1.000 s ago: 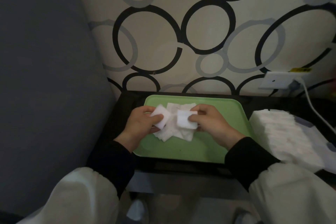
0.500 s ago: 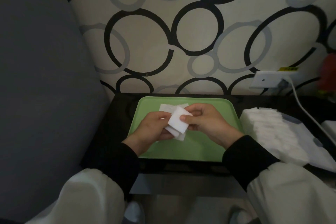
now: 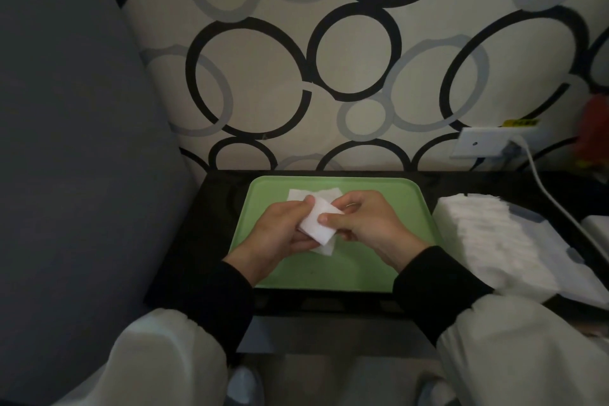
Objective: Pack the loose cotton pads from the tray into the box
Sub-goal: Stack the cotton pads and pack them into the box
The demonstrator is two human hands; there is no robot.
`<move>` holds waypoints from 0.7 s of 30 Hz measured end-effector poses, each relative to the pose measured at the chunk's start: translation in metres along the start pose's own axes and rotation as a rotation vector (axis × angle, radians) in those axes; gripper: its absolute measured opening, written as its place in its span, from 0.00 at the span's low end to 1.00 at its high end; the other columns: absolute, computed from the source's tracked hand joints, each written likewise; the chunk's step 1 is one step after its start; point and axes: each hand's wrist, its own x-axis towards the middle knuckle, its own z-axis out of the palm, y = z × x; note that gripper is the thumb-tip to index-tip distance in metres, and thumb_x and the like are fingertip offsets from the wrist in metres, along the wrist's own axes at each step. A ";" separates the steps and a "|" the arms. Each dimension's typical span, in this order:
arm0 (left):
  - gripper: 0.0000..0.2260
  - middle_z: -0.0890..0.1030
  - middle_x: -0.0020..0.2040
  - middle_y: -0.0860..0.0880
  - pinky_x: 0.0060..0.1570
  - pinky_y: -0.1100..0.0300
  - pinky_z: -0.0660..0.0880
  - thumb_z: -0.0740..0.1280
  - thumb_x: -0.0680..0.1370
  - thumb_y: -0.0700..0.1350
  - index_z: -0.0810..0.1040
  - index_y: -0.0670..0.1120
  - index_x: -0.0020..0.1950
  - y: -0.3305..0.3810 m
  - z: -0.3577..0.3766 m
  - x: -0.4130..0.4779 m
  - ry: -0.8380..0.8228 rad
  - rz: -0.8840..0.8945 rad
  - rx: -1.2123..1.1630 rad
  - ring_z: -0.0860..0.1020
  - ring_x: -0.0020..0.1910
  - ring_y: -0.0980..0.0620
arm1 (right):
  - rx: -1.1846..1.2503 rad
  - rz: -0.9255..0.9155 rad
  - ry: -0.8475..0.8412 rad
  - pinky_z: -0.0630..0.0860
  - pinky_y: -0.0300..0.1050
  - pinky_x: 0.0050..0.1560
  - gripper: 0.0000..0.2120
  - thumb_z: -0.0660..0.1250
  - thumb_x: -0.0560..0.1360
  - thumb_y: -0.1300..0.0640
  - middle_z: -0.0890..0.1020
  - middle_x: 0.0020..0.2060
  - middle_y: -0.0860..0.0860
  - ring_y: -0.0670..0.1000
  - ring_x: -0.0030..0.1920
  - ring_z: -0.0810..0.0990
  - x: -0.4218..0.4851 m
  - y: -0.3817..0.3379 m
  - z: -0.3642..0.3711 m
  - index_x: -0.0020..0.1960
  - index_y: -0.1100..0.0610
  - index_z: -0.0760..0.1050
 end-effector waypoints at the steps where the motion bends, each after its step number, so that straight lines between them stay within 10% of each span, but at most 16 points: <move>1: 0.11 0.85 0.54 0.40 0.46 0.55 0.82 0.68 0.80 0.45 0.81 0.40 0.58 0.000 0.000 -0.001 -0.024 0.021 0.043 0.85 0.51 0.45 | -0.031 -0.013 0.006 0.76 0.40 0.30 0.13 0.80 0.66 0.63 0.82 0.32 0.53 0.48 0.28 0.79 0.001 0.000 0.001 0.47 0.65 0.80; 8: 0.08 0.82 0.55 0.40 0.41 0.59 0.82 0.68 0.78 0.35 0.79 0.44 0.56 -0.003 -0.018 0.008 0.181 0.095 0.137 0.83 0.50 0.45 | -0.348 -0.106 0.194 0.74 0.42 0.38 0.05 0.73 0.73 0.55 0.81 0.32 0.49 0.47 0.32 0.79 0.019 0.020 -0.009 0.41 0.55 0.80; 15: 0.10 0.83 0.49 0.41 0.32 0.62 0.77 0.63 0.79 0.35 0.78 0.43 0.58 -0.004 -0.039 0.014 0.285 0.100 0.208 0.84 0.37 0.51 | -0.607 -0.068 -0.010 0.79 0.48 0.54 0.03 0.72 0.73 0.56 0.84 0.41 0.46 0.47 0.45 0.82 0.022 0.038 -0.007 0.41 0.52 0.83; 21: 0.12 0.82 0.54 0.42 0.36 0.61 0.78 0.65 0.80 0.38 0.77 0.44 0.63 -0.007 -0.048 0.013 0.263 0.089 0.254 0.85 0.44 0.46 | -0.842 -0.042 -0.021 0.77 0.48 0.44 0.22 0.74 0.63 0.34 0.80 0.38 0.47 0.49 0.39 0.78 0.018 0.033 0.018 0.41 0.52 0.77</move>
